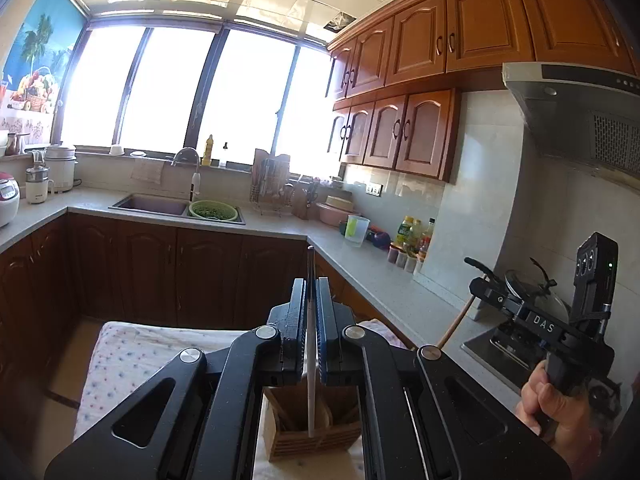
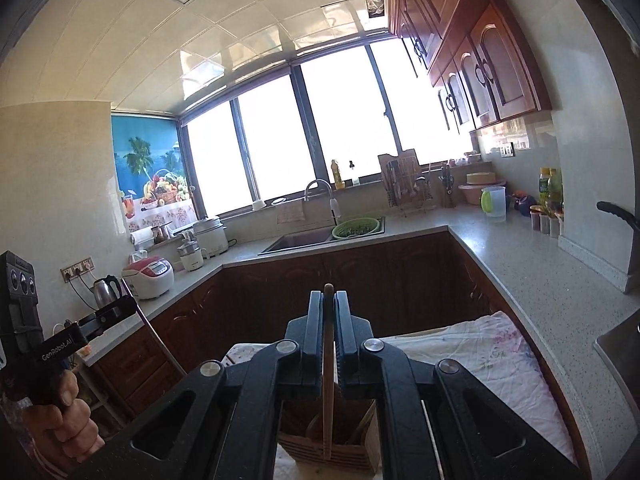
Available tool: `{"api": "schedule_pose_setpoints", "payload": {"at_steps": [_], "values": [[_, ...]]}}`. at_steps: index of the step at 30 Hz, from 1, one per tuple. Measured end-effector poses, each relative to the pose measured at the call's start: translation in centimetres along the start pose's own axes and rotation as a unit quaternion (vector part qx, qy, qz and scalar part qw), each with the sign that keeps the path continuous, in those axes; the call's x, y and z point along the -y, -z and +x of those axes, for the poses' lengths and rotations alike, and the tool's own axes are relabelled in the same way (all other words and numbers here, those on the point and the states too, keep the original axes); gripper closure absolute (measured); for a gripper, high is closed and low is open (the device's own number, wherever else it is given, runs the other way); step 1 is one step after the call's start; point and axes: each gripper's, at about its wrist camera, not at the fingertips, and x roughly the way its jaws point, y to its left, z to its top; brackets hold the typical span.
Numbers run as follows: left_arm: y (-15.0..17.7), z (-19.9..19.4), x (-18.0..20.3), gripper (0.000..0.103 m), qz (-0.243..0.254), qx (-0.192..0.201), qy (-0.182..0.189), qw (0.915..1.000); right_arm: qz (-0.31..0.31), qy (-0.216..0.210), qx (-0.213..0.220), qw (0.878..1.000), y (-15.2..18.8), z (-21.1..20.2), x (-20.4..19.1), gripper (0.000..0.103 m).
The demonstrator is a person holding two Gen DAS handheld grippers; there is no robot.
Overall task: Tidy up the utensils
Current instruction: 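Lift both held chopsticks and insert them into the wooden holder, then open both tools to release the chopsticks into the holder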
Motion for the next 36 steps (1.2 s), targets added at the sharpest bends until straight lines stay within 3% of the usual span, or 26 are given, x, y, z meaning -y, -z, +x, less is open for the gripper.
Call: {"api": "schedule_pose_setpoints", "payload": {"at_steps": [8,22,29,36], "values": [[3.1,6.0,-2.2,0.1,-0.036,-0.022,-0.026,0.9988,0.0,0.021,-0.009,1.0,1.7,4.4,1.1,0.098],[10.0,8.1,-3.8,0.1,-0.061,-0.063,-0.051,0.9948,0.024,0.035,-0.059,0.997,8.5,7.1,2.3,0.098],[11.9,9.3,-4.3,0.099,-0.062,-0.095,-0.053,0.9922,0.017,0.042,-0.063,0.997,8.2,7.1,2.3,0.098],[12.2,9.5,-4.2,0.099,-0.058,-0.098,-0.058,0.9918,0.02,0.047,-0.066,0.997,8.2,7.1,2.3,0.098]]}}
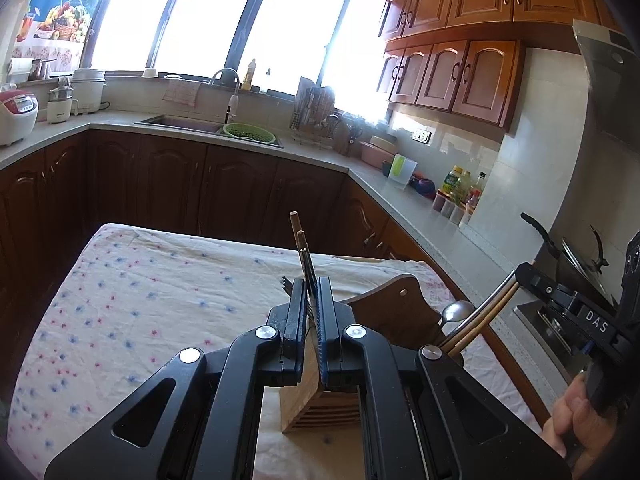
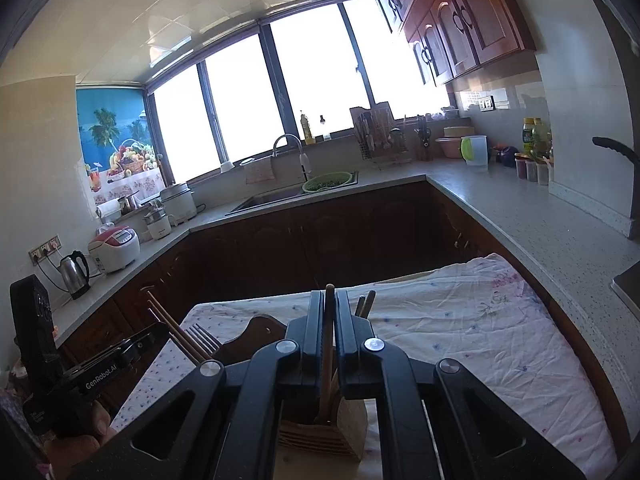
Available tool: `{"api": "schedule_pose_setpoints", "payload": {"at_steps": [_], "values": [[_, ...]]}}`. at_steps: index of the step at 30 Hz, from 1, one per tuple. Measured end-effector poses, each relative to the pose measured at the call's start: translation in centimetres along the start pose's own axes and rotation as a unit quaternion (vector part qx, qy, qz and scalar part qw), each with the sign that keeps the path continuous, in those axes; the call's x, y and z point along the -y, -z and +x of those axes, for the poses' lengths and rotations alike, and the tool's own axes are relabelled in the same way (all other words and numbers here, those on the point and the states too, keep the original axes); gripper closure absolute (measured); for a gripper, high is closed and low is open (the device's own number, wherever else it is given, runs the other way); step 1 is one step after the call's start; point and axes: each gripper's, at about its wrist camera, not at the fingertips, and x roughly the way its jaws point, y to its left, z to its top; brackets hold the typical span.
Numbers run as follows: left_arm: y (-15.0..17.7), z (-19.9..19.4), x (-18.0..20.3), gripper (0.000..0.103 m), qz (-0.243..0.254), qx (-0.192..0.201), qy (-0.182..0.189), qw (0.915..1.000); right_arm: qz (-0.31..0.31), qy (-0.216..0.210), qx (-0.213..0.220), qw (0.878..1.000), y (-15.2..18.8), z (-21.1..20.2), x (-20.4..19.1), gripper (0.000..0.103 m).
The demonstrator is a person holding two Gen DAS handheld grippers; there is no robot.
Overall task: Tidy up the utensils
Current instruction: 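Open both tools to release the chopsticks into the holder, then move both open tools back toward the remaining chopsticks on the cloth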
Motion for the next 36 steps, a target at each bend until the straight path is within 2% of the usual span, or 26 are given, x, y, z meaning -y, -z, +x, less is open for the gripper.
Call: {"api": "schedule_pose_setpoints", "payload": {"at_steps": [6,7,9,11,12,13,14,15,16,17,18,19,20,26,36], "values": [[-0.2,0.1,0.1,0.098,0.001,-0.004,-0.003,1.0,0.005,0.003,-0.003,1.0,0.0,0.1,0.2,0.097],[-0.2,0.1,0.0,0.098,-0.002,-0.006,-0.001,1.0,0.006,0.002,-0.007,1.0,0.0,0.2,0.3,0.093],[-0.3,-0.4,-0.2,0.098,-0.013,-0.004,0.004,0.9999,0.013,-0.001,-0.011,1.0,0.1,0.2,0.6,0.092],[-0.3,-1.2,-0.5,0.094,-0.017,0.0,0.006,0.9998,0.02,-0.007,-0.009,1.0,0.2,-0.2,0.9,0.079],[-0.3,-1.6,-0.5,0.084,-0.019,0.002,0.003,0.9998,0.024,-0.007,-0.005,1.0,0.2,-0.6,1.0,0.074],[-0.3,-2.1,-0.7,0.071,-0.021,0.004,0.001,0.9998,0.029,-0.01,0.001,1.0,0.3,-1.1,1.1,0.063],[-0.2,-2.6,-0.8,0.064,-0.023,0.009,-0.003,0.9997,0.034,-0.014,0.007,0.999,0.3,-1.6,1.2,0.054],[-0.2,-3.1,-1.0,0.048,-0.027,0.011,-0.008,0.9995,0.038,-0.017,0.014,0.999,0.2,-2.1,1.2,0.052],[-0.1,-3.7,-1.2,0.028,-0.032,0.014,-0.016,0.9992,0.041,-0.02,0.02,0.999,0.2,-2.7,1.3,0.046],[0.2,-4.3,-1.4,0.021,-0.038,0.019,-0.023,0.9988,0.045,-0.023,0.026,0.998,0.2,-3.3,1.3,0.03],[0.4,-5.0,-1.7,0.017,-0.042,0.026,-0.027,0.9984,0.049,-0.024,0.034,0.998,0.3,-3.8,1.4,0.02],[0.7,-5.6,-1.9,0.016,-0.044,0.028,-0.028,0.9982,0.052,-0.027,0.042,0.997,0.4,-4.4,1.5,0.004],[1.0,-6.1,-2.1,0.016,-0.046,0.027,-0.029,0.9982,0.055,-0.03,0.051,0.997,0.6,-5.2,1.5,0.001],[3.9,-9.5,-3.1,0.01,-0.065,0.015,-0.041,0.9969,0.058,-0.03,0.052,0.996,2.9,-8.3,1.4,0.001],[8.6,-13.8,-3.5,0.01,-0.073,-0.007,-0.051,0.996,0.072,-0.026,0.018,0.997,7.9,-11.6,1.7,0.001]]}}
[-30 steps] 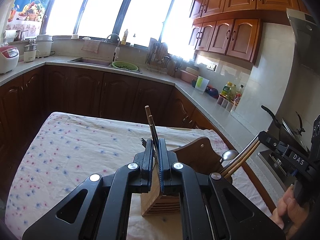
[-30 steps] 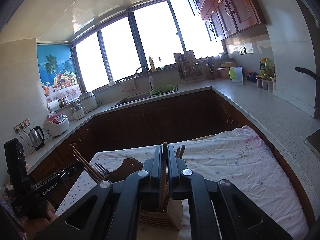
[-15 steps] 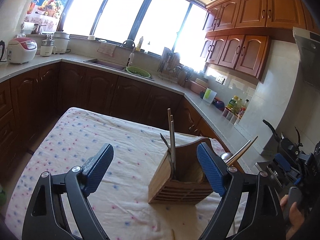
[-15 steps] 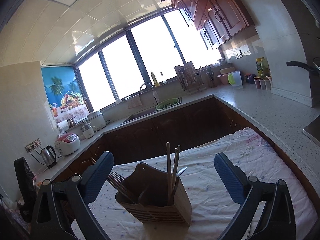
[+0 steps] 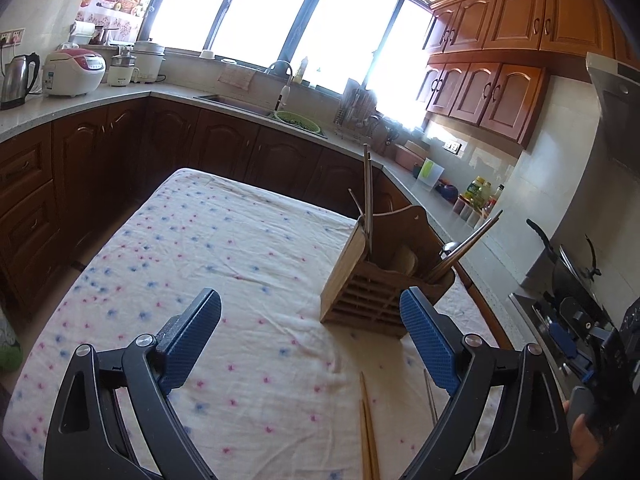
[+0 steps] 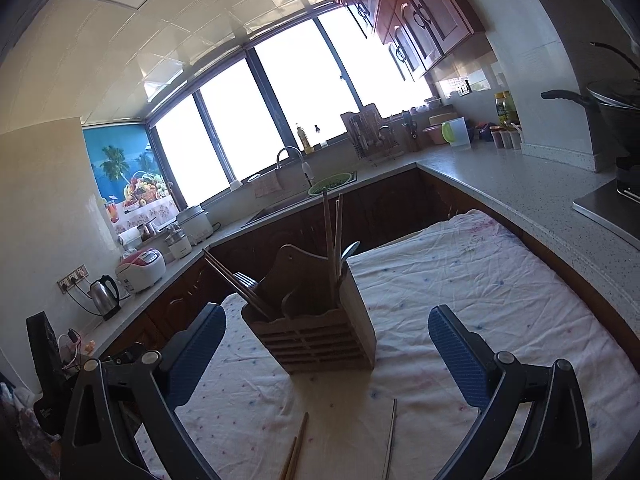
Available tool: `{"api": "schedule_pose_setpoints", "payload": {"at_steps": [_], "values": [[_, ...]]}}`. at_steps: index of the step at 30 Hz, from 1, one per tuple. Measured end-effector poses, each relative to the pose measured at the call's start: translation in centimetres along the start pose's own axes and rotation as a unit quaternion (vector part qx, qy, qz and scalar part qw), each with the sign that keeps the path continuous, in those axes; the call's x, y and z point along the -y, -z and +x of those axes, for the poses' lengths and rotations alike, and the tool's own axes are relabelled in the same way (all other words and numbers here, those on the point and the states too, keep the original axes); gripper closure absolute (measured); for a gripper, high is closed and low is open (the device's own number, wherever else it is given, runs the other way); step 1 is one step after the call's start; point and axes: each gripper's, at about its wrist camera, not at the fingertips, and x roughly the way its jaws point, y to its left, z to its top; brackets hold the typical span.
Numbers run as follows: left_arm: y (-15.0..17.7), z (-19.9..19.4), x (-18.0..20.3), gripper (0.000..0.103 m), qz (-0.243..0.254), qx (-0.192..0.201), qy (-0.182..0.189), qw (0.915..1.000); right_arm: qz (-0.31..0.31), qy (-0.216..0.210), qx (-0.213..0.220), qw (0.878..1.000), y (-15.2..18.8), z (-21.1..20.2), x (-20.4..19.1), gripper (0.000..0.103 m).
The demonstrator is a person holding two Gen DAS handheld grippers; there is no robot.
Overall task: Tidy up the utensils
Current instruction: 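Move both open tools back toward the remaining chopsticks on the cloth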
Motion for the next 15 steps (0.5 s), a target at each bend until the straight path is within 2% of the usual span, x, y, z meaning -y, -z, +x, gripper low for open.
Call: {"api": "schedule_pose_setpoints", "payload": {"at_steps": [15], "values": [[4.0,-1.9,-0.8,0.01,-0.001,-0.033,-0.002,0.9994,0.005,0.017,-0.039,0.999,4.6,-2.7,0.8,0.001]]}}
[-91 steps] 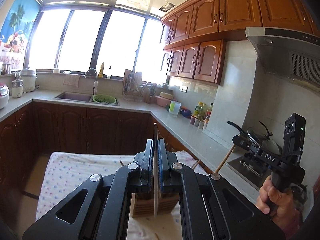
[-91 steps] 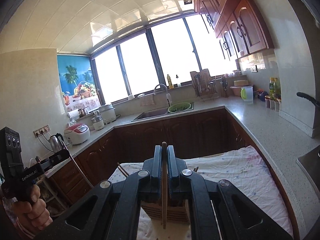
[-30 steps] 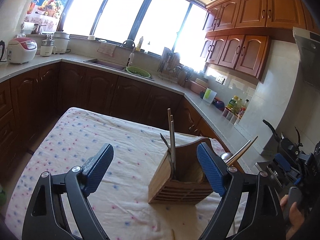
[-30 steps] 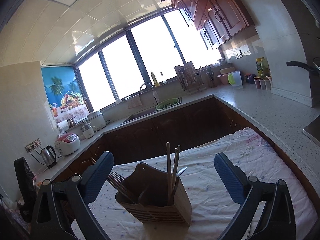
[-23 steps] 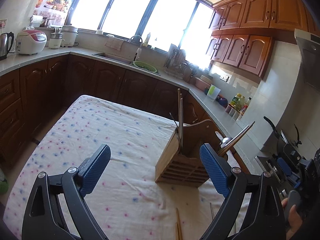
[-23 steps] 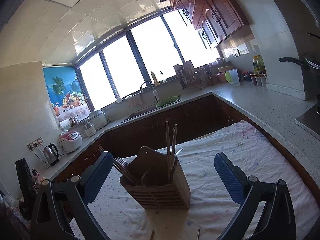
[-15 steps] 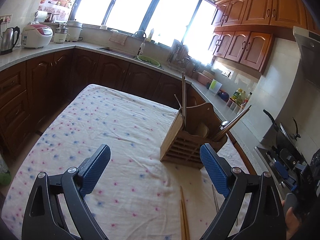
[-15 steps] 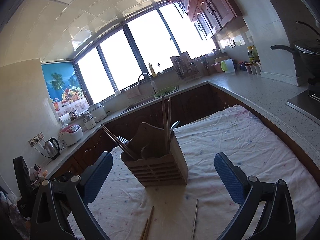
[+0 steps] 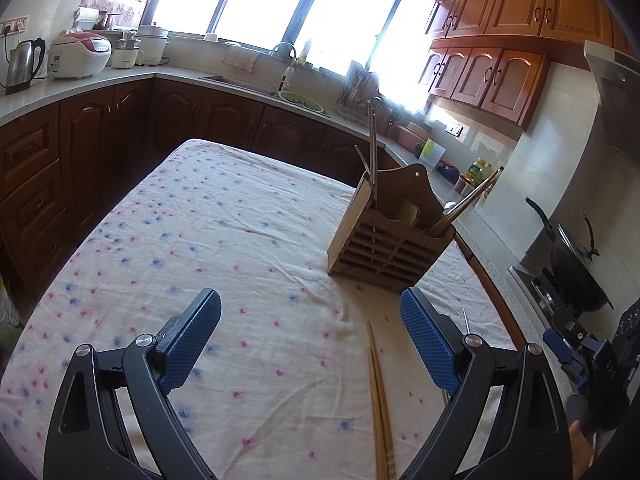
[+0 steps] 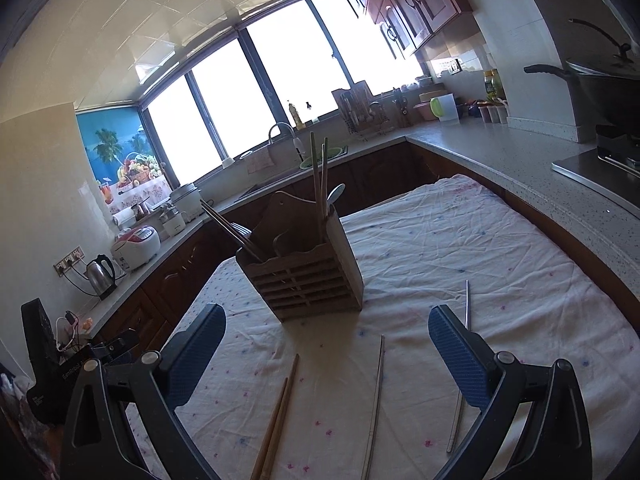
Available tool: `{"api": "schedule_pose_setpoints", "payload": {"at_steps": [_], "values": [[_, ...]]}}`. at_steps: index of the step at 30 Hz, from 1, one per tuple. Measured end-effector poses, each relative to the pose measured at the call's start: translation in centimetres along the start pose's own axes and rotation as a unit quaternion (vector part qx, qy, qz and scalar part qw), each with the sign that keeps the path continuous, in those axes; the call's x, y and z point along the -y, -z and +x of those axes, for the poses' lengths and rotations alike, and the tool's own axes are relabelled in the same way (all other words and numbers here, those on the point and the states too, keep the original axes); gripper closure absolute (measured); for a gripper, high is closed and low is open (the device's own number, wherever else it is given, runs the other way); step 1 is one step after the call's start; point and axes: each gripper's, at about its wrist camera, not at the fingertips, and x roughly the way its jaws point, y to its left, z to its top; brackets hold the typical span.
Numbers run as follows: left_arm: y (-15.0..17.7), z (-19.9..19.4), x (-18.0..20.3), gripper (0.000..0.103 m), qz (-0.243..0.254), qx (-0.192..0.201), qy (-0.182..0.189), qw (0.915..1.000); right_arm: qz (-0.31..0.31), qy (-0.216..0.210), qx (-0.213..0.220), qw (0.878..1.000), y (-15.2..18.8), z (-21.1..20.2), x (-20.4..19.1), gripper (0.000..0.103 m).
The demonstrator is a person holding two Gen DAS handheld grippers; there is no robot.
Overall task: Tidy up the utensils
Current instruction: 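Move both open tools back toward the remaining chopsticks on the cloth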
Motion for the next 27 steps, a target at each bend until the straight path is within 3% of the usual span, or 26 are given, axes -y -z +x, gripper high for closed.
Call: {"api": "schedule_pose_setpoints", "payload": {"at_steps": [12,27], "values": [[2.3,1.2,1.1,0.01,0.032,-0.046,-0.002,0.9984,0.01,0.017,-0.047,0.999,2.5,0.3,1.4,0.001],[3.7,4.2,2.8,0.01,0.066,-0.101,-0.003,0.9927,0.0,0.033,-0.069,0.997,3.3,1.6,1.8,0.001]]}}
